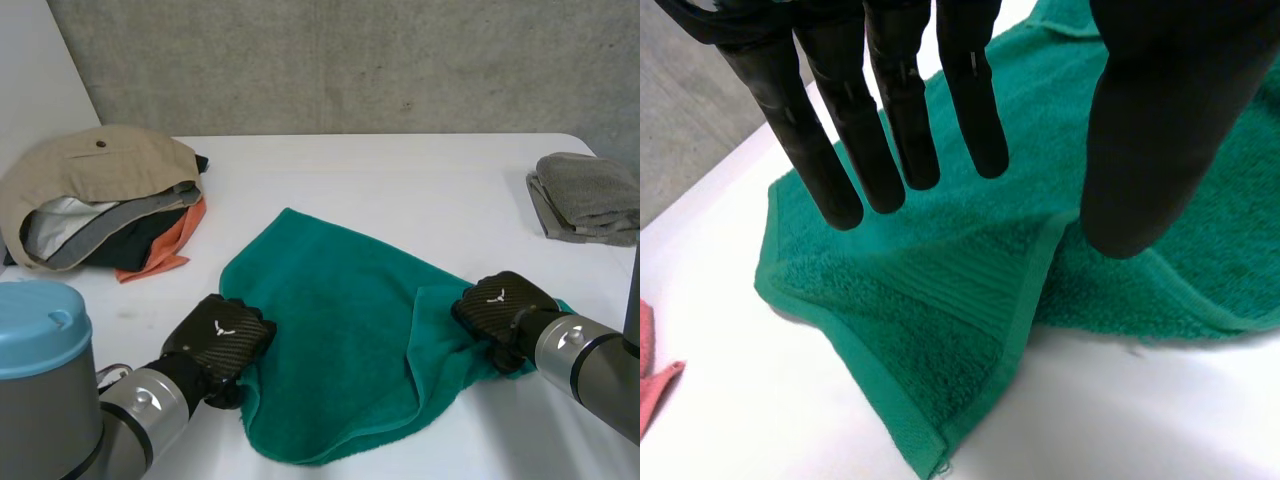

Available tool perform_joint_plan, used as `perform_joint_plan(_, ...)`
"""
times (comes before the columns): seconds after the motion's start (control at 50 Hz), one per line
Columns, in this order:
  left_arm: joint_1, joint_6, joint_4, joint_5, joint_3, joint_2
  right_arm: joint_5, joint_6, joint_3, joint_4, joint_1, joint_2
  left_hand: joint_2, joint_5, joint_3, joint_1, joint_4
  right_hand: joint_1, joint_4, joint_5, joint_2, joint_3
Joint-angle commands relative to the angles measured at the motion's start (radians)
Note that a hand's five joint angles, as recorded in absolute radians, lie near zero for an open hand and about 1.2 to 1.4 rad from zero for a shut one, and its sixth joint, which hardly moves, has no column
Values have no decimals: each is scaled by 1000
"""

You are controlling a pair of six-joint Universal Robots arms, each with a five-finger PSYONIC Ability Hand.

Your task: Fold the laundry.

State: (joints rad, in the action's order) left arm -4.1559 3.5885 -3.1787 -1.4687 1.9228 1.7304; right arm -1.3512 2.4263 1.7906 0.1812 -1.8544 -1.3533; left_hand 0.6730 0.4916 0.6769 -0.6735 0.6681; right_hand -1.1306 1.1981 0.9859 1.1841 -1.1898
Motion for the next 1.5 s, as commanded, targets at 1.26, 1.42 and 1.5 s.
perform_joint_plan(1.26, -197, 53, -331, -56, -287, 109, 98, -89, -756, -230, 10, 418, 723, 730, 719, -723, 728, -266, 198, 236, 212, -207)
perform_joint_plan(1.42, -271, 10, -547, -209, -787, 188, -198, 209, -962, -656, 95, 304, 723, 730, 719, -723, 728, -266, 198, 236, 212, -207)
perform_joint_plan(1.5, -277, -39, -523, -240, -919, 219, -140, 293, -933, -721, 106, 252, 723, 730, 719, -723, 728, -266, 198, 236, 212, -207)
